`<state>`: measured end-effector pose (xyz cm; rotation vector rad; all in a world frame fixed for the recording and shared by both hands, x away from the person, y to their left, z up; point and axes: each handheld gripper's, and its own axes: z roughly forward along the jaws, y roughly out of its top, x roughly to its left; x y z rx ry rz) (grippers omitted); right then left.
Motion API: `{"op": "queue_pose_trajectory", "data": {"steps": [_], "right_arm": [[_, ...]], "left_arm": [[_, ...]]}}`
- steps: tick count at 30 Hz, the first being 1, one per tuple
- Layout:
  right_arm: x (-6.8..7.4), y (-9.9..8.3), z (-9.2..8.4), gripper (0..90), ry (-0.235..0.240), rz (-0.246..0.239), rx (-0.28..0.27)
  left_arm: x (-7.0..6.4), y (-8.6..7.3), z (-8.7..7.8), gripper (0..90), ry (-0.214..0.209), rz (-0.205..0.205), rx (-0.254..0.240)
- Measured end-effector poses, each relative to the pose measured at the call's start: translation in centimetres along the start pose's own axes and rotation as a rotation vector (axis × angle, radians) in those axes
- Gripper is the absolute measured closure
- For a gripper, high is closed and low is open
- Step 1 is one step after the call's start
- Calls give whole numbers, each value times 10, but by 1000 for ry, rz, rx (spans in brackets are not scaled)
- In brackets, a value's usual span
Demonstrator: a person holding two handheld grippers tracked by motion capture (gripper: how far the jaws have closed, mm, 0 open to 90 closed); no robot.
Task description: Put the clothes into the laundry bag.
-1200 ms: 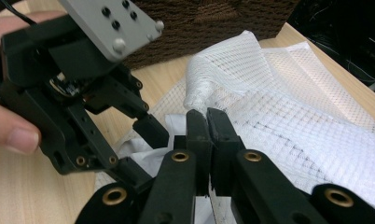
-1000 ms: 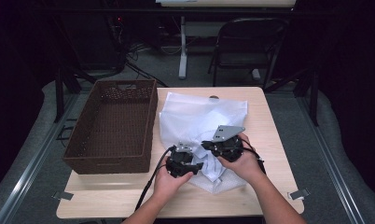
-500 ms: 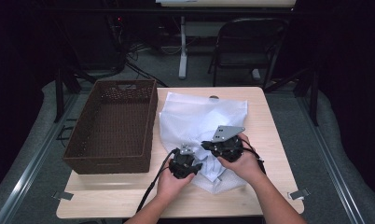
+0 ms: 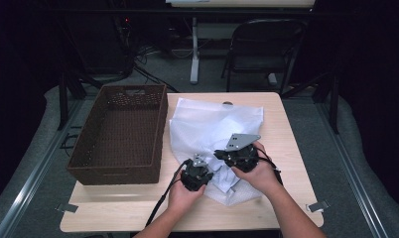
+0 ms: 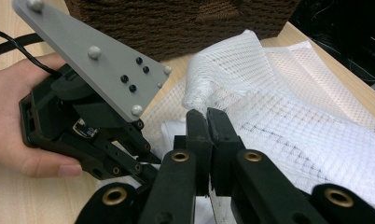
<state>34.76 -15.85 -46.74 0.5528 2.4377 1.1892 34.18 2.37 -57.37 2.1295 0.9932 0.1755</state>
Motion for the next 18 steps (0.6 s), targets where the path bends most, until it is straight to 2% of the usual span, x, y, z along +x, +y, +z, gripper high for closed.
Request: {"op": "queue_pose_trajectory", "data": {"steps": [5,6,12,18], "right_arm": [[0,0,0,887,1,-1,0],[1,0,0,887,1,-2,1],[1,1,0,888,3,-6,1],[1,1,0,888,8,-11,-2]], "left_arm": [[0,6,-6,886,-15,-21,-43],[0,8,-6,886,-12,-16,-49],[2,17,-10,886,-24,-28,-73],[2,26,-11,886,-17,-41,-103]]}}
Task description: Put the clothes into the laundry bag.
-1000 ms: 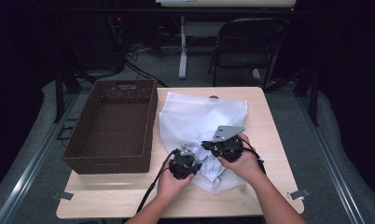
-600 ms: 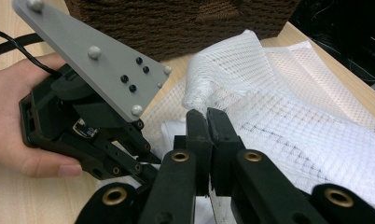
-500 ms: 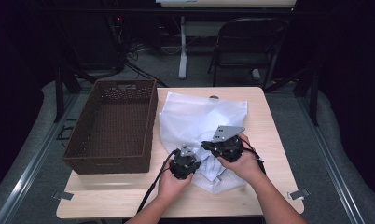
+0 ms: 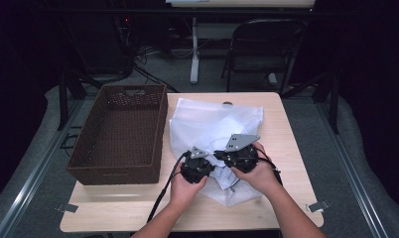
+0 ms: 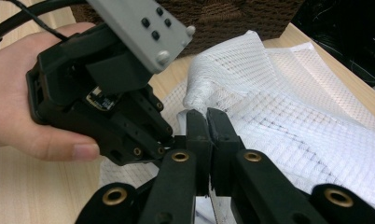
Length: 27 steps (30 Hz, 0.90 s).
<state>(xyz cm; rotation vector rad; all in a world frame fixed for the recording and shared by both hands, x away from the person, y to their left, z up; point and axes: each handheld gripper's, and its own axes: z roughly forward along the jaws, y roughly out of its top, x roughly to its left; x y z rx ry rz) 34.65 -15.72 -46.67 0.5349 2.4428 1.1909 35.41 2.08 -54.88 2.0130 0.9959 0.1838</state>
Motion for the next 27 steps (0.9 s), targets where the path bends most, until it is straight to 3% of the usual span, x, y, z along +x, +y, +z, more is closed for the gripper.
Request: {"op": "queue_pose_trajectory", "data": {"steps": [2,10,17,18,19,27], "right_arm": [[0,0,0,888,0,1,0],[1,0,-1,888,4,6,0],[1,1,0,888,4,3,0],[1,1,0,888,4,3,0],[1,1,-1,888,5,3,0],[3,2,-1,888,14,0,-6]], "left_arm": [[2,3,0,886,-4,5,-2],[6,11,3,886,-4,-42,-27],[8,18,6,886,4,-54,-35],[8,19,7,886,22,-52,-46],[10,20,6,886,6,-51,-32],[15,25,8,886,24,-70,-49]]}}
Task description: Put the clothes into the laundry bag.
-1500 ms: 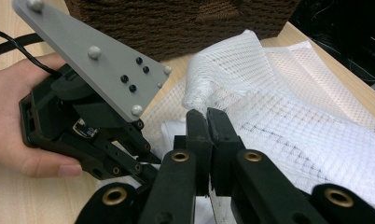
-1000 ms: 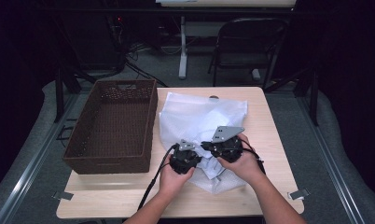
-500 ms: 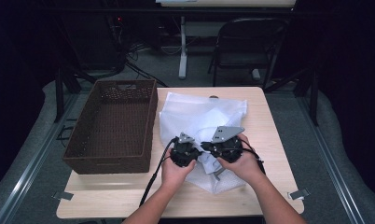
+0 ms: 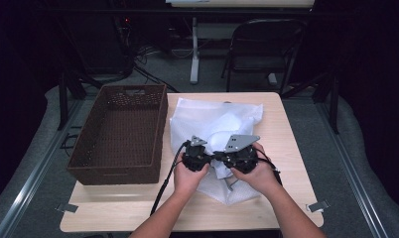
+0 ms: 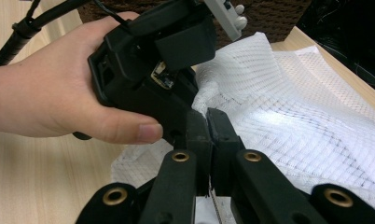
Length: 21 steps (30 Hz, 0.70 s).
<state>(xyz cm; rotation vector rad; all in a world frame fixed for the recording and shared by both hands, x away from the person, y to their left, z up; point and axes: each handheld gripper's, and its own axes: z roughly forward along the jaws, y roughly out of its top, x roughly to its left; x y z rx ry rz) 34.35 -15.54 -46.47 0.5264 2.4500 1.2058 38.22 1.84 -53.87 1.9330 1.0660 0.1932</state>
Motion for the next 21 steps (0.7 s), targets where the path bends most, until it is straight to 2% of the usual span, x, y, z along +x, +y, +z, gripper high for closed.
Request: {"op": "queue_pose_trajectory", "data": {"steps": [5,11,15,18,21], "right_arm": [[2,1,-1,889,7,-2,-9],[4,5,-6,890,28,0,-47],[6,7,-7,890,32,-9,-54],[6,8,-7,890,31,-13,-53],[6,8,-8,890,31,-5,-54]], "left_arm": [[2,2,-1,886,10,-15,-20],[4,4,-7,886,25,-27,-46],[5,7,-10,886,29,-23,-52],[6,7,-8,885,28,-42,-69],[7,7,-3,885,25,-44,-64]]}}
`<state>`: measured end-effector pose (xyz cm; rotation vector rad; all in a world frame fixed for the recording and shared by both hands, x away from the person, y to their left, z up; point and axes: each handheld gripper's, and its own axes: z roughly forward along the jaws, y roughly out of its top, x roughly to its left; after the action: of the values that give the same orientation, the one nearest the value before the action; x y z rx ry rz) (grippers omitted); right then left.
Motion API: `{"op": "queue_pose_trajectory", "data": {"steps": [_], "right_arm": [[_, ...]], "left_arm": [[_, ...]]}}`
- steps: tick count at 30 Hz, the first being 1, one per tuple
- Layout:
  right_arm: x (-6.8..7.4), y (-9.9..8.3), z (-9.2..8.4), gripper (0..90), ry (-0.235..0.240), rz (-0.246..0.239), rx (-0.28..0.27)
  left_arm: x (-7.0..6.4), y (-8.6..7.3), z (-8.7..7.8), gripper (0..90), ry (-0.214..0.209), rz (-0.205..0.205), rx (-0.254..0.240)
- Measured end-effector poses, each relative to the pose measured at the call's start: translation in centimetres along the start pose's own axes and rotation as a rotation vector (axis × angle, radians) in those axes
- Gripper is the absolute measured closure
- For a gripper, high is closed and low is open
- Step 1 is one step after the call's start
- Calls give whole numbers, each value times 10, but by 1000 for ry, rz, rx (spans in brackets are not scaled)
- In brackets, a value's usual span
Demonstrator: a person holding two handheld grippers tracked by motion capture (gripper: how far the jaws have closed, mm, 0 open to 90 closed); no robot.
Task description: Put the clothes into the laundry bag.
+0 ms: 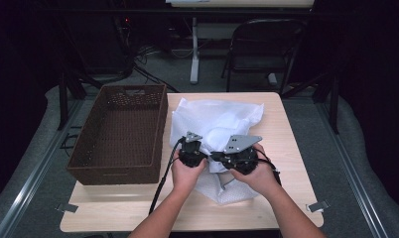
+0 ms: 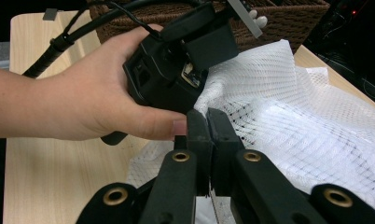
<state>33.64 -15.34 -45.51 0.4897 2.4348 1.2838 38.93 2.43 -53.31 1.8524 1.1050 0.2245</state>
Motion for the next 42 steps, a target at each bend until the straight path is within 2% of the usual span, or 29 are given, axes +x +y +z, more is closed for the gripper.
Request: {"op": "queue_pose_trajectory", "data": {"steps": [7,11,13,14,16,21,29,34,42], "right_arm": [[-2,-2,0,890,-3,2,7],[-2,-4,3,890,-11,-5,28],[-2,-4,4,890,-13,-11,35],[-2,-4,4,890,-14,-10,36],[-3,-5,5,890,-15,-9,39],[-7,-8,5,890,-28,4,48],[-8,-8,5,889,-36,4,48],[-10,-9,4,889,-42,8,51],[-11,-9,3,889,-48,10,47]], "left_arm": [[3,-2,13,885,15,-25,6],[7,-5,21,882,6,-36,28],[8,-6,22,878,0,-29,54],[8,-7,23,875,-1,-32,46],[9,-8,23,862,-16,-27,60],[8,-8,19,788,-42,-19,83],[3,-8,8,665,-79,3,91],[-2,-9,1,606,-66,24,98],[-2,-11,-11,591,-57,45,99]]}}
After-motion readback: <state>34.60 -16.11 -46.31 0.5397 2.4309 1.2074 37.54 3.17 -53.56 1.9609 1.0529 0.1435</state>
